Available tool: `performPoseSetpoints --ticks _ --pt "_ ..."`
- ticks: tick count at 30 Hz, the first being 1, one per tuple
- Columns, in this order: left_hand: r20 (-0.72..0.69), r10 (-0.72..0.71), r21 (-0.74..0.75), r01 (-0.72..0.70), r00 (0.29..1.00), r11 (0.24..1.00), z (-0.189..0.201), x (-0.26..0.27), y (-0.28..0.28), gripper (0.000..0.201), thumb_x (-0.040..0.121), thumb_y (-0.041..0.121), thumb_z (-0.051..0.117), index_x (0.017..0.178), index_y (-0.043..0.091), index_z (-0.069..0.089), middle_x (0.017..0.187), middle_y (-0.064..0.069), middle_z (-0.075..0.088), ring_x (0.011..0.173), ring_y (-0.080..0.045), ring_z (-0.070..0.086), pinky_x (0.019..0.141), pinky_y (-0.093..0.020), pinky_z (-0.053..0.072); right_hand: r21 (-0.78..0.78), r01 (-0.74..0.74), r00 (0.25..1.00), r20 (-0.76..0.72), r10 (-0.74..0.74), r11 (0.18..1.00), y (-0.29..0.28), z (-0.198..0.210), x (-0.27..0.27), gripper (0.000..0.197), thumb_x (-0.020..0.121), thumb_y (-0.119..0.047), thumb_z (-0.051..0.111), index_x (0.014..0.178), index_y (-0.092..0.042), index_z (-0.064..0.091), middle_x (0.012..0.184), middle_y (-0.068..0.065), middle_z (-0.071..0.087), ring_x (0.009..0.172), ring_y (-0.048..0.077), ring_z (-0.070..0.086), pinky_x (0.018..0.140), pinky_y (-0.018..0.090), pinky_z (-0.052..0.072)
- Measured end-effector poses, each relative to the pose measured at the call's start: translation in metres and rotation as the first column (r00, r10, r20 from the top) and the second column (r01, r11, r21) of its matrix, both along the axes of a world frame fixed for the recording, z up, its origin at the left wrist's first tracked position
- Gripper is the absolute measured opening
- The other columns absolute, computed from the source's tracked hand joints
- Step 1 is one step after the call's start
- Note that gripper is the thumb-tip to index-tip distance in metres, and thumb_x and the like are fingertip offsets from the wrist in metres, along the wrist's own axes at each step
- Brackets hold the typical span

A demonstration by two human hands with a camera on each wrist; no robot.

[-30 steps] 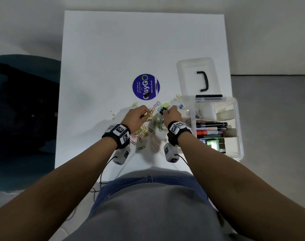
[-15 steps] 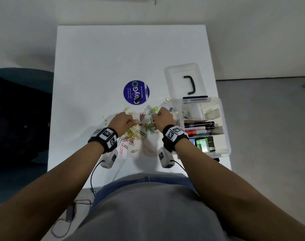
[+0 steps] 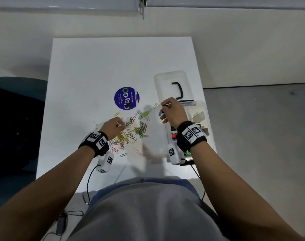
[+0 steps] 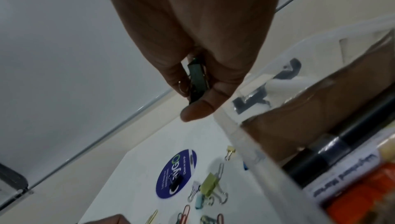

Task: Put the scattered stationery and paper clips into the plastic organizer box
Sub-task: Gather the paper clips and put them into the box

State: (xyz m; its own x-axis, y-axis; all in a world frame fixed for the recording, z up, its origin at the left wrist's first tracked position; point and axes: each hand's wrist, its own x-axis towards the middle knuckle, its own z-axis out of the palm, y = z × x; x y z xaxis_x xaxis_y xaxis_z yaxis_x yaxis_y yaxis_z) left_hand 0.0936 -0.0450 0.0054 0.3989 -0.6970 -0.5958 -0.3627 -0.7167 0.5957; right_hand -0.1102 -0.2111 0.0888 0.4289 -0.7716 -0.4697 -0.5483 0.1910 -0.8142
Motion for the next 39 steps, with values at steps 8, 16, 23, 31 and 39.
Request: performPoseSetpoints --ticks 8,16,23,31,39 --pt "-0.008 -0.035 -0.178 0.033 0.999 0.983 0.034 -0.03 -0.03 0.005 0.094 0.021 0.057 0.095 0.019 0.061 0.1 0.0 0.067 0.075 -0.009 0.067 0.069 -0.029 0.056 -0.272 -0.053 0.98 -0.2 -0.003 0.961 -0.03 -0.009 -0.027 0.028 0.093 0.003 0.042 0.112 -0.008 0.059 0.102 0.006 0.063 0.087 0.019 0.059 0.074 0.027 0.048" --pt "0.005 -0.115 -0.379 0.108 0.993 0.919 0.07 -0.105 -0.114 0.02 0.087 0.031 0.067 0.099 0.02 0.055 0.089 -0.005 0.072 0.082 -0.018 0.069 0.076 -0.035 0.055 -0.189 0.091 0.986 -0.124 -0.115 0.978 -0.046 -0.008 -0.055 0.025 0.091 -0.005 0.045 0.107 -0.017 0.06 0.098 0.006 0.065 0.073 0.023 0.066 0.074 0.043 0.06" --pt "0.295 -0.286 -0.323 0.377 0.912 0.868 0.054 -0.132 -0.138 0.025 0.087 0.015 0.063 0.111 0.013 0.058 0.109 -0.008 0.062 0.097 -0.023 0.06 0.082 -0.034 0.049 -0.098 -0.179 0.954 -0.26 0.149 0.979 -0.042 -0.004 -0.051 0.035 0.09 -0.012 0.046 0.124 -0.018 0.055 0.119 0.007 0.065 0.101 0.025 0.064 0.092 0.043 0.053" --pt "0.17 -0.019 -0.313 0.073 0.985 0.947 0.025 -0.062 -0.114 0.014 0.093 0.015 0.053 0.104 0.012 0.06 0.096 -0.004 0.065 0.078 -0.016 0.06 0.066 -0.026 0.047 -0.246 -0.187 0.966 -0.221 0.133 0.951 -0.046 -0.005 -0.027 0.023 0.094 -0.005 0.042 0.104 -0.011 0.061 0.103 0.009 0.068 0.094 0.023 0.066 0.08 0.034 0.055" --pt "0.336 -0.215 -0.026 0.237 0.917 0.971 -0.021 -0.028 -0.092 0.029 0.093 0.013 0.053 0.121 0.013 0.057 0.115 -0.014 0.054 0.1 -0.032 0.058 0.087 -0.041 0.052 -0.213 -0.543 0.793 -0.449 0.412 0.812 -0.012 -0.003 0.067 0.034 0.093 -0.008 0.044 0.126 -0.004 0.051 0.127 0.015 0.051 0.113 0.029 0.055 0.093 0.033 0.044"
